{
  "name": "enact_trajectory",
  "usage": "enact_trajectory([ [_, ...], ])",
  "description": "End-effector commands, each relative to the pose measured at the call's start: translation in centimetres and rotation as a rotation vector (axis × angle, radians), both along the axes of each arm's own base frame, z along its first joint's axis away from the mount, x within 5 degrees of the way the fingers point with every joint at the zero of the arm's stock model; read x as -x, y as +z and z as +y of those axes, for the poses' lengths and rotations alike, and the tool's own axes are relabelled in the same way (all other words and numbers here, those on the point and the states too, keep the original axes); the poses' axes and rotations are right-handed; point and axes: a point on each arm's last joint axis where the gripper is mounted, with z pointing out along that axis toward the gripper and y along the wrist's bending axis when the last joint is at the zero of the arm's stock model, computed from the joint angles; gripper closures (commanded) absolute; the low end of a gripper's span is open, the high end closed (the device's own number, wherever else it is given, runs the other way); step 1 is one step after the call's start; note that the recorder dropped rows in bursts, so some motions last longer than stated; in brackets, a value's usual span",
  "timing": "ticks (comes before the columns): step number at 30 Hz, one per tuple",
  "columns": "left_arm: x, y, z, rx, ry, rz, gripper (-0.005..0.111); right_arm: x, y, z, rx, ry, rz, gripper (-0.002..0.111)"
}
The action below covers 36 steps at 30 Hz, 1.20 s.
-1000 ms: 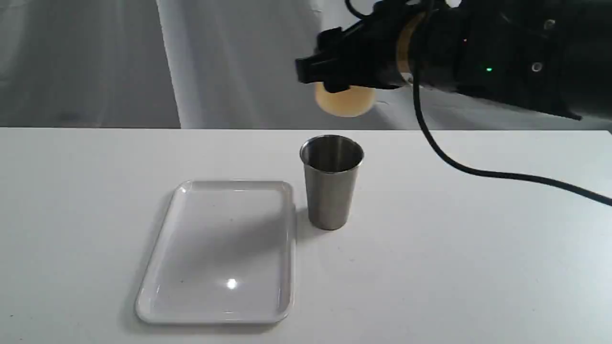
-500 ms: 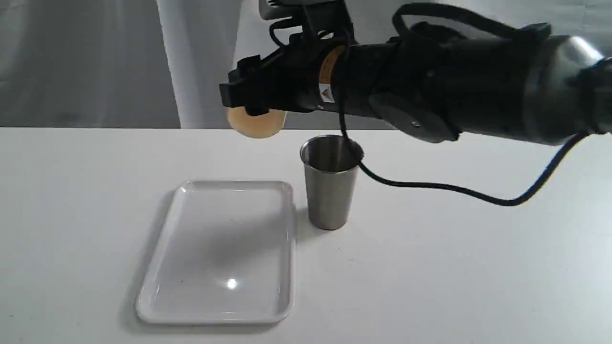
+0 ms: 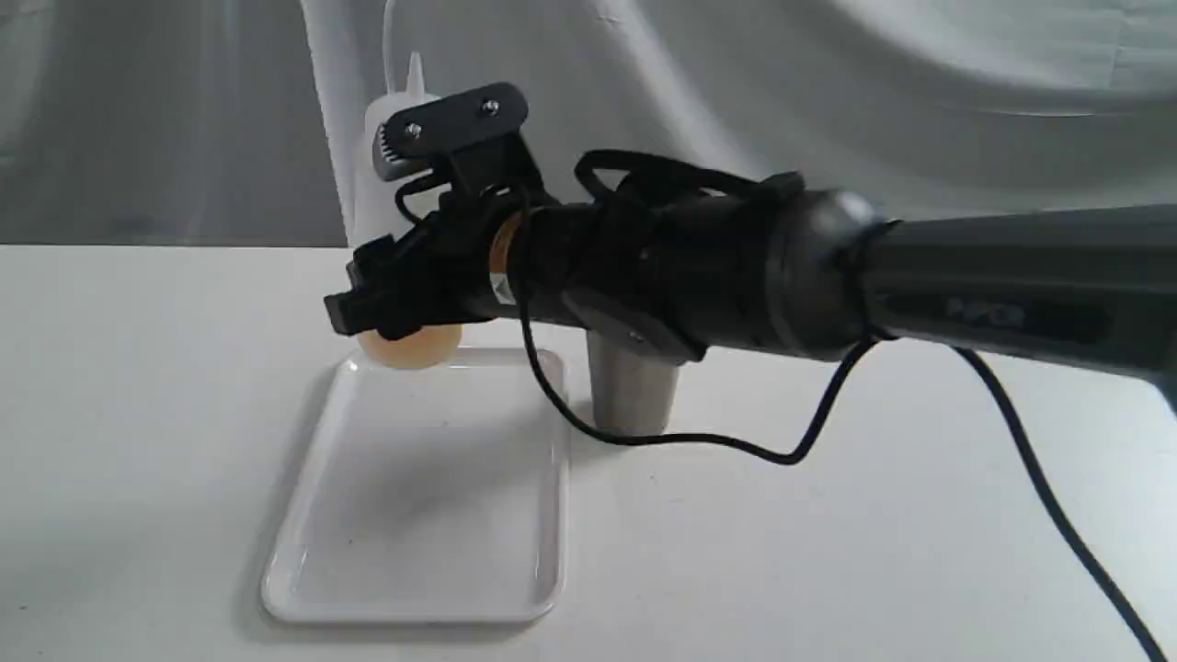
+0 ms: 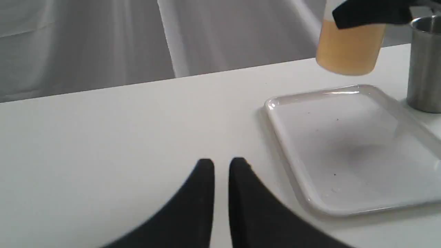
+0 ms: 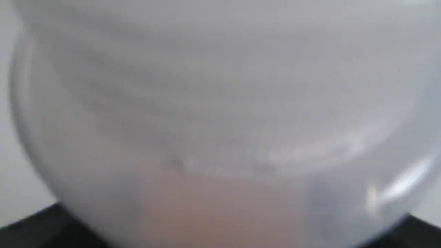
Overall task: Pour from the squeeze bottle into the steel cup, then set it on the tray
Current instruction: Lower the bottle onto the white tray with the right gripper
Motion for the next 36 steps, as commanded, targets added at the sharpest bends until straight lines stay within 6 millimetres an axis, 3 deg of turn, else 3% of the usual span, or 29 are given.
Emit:
enact_trajectory([
  [1, 0.0, -0.1, 0.0, 0.002, -0.003, -0.007, 0.098, -0.1, -0.3, 0.7, 0.011, 0.034, -0.028, 0.080],
  [8, 0.0, -0.1, 0.0, 0.002, -0.003, -0.007, 0.098, 0.2, -2.9, 1.0, 0.129, 0.031, 0.041, 0.080],
  [15, 0.0, -0.1, 0.0, 0.002, -0.003, -0.007, 0.098, 0.4, -4.2, 1.2, 0.143, 0.016, 0.089, 0.080],
  [36, 0.0, -0.1, 0.0, 0.002, -0.003, -0.007, 0.098, 1.4, -4.9, 2.1, 0.191, 0.019, 0.135, 0.080],
])
